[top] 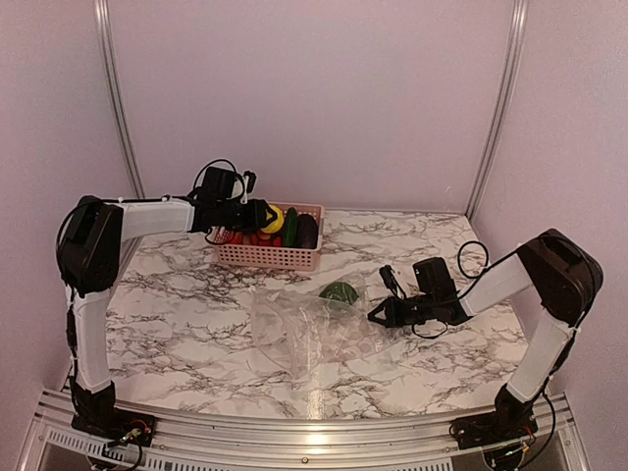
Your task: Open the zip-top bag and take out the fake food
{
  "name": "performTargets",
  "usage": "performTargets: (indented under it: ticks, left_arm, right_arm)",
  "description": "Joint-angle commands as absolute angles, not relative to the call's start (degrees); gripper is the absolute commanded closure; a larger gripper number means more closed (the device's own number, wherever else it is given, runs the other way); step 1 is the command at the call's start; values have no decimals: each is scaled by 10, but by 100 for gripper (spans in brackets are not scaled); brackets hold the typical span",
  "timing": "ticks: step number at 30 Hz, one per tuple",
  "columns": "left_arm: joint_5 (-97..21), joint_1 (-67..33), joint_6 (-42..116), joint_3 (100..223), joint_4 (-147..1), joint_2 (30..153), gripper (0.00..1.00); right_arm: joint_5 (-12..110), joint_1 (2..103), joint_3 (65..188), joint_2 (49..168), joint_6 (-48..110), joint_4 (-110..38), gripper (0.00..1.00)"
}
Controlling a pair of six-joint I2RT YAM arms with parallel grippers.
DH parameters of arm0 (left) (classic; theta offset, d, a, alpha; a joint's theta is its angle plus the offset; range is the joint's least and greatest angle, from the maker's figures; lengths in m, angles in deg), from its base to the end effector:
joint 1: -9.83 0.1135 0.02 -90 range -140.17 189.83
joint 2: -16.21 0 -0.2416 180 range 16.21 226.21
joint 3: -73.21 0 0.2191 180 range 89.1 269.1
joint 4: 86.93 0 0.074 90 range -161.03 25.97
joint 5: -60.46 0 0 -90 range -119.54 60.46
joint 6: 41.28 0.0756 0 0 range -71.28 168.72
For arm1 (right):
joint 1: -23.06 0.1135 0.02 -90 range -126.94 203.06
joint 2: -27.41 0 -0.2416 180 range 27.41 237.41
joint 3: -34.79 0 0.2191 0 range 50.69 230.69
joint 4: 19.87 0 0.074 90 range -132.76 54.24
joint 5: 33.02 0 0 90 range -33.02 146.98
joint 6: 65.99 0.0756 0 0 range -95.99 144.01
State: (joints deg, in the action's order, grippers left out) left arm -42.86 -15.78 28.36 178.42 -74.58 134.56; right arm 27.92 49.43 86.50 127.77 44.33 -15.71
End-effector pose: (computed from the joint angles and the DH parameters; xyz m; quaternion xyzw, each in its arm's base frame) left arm 0.4265 -0.2237 0.2128 0.1003 0.8363 -0.2973 0.4497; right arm 0.2598 0.1698 0.0885 -0.1440 0.8863 0.3608 0.2521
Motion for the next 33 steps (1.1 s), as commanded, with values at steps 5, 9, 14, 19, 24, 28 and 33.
performTargets:
  ticks: [5, 9, 14, 19, 24, 28, 33]
  left_arm:
    - [-431, -159, 287, 1849, -683, 1413, 42]
    - [-429, -160, 288, 1844, -675, 1407, 27]
    - [-419, -160, 289, 1826, -672, 1360, 19]
    - [-415, -160, 288, 1800, -667, 1293, 14]
    - [-406, -160, 284, 1729, -671, 1209, 11]
    - [-399, -159, 282, 1633, -688, 1129, 11]
    - [-430, -161, 269, 1482, -744, 1020, 15]
  right_arm:
    - [281, 490, 862, 1261, 437, -178, 100]
    - [278, 490, 863, 1257, 436, -179, 100]
    - [274, 490, 858, 1251, 440, -177, 100]
    - [274, 490, 847, 1233, 443, -176, 100]
    - [272, 490, 836, 1219, 445, -174, 100]
    - [270, 490, 830, 1214, 446, -171, 100]
    - [266, 490, 823, 1207, 446, -167, 100]
